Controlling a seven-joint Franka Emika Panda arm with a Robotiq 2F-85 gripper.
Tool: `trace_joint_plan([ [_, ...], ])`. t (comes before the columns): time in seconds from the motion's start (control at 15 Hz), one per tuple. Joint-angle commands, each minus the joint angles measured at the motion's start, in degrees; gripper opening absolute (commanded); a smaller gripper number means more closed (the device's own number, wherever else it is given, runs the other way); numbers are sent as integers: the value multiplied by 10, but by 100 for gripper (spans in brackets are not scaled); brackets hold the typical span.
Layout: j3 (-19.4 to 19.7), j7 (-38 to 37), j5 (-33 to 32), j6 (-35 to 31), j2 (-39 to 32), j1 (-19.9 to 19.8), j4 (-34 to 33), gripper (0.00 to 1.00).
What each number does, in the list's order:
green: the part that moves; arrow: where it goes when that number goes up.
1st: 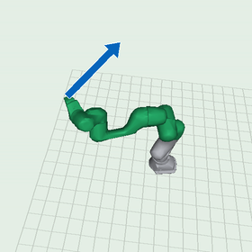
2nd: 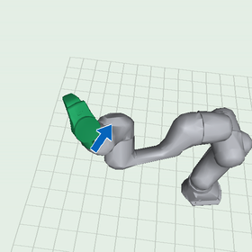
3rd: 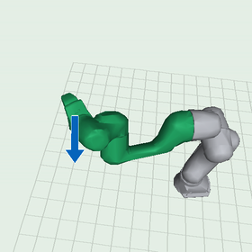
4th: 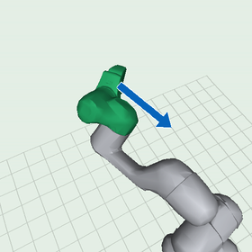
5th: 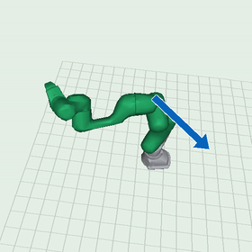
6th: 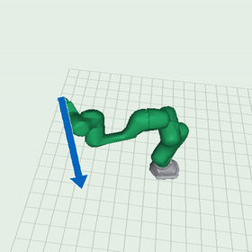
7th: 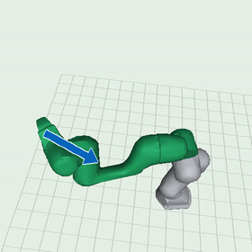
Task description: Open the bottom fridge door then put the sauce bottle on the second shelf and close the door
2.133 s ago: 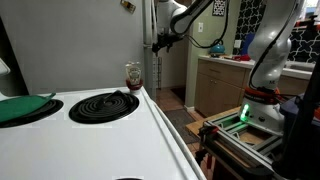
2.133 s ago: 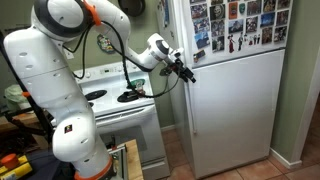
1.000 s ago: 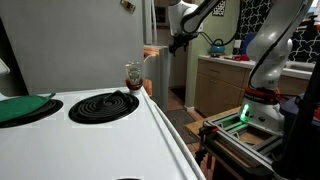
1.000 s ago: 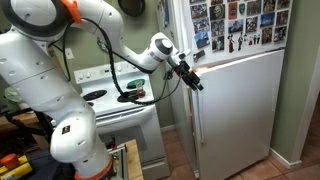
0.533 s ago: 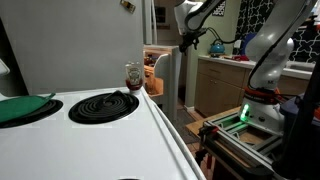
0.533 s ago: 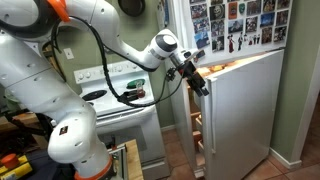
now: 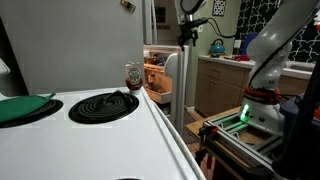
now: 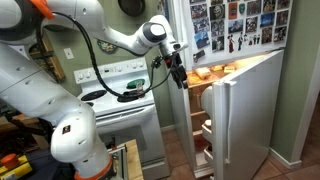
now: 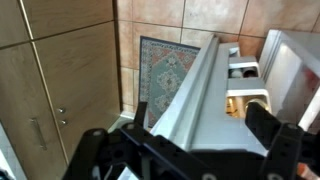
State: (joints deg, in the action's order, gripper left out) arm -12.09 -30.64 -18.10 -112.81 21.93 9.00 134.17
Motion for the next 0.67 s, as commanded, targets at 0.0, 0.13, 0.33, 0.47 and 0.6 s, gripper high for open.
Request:
trace_joint_plan([
  [0.0,-11,98,95,42,32,33,-14,100],
  [0.13,-23,136,134,54,30,53,-29,100],
  [0.33,-52,181,161,55,3,78,-53,100],
  [0.47,-57,165,148,37,18,66,-40,100],
  [0.6,-70,168,147,37,6,76,-50,100],
])
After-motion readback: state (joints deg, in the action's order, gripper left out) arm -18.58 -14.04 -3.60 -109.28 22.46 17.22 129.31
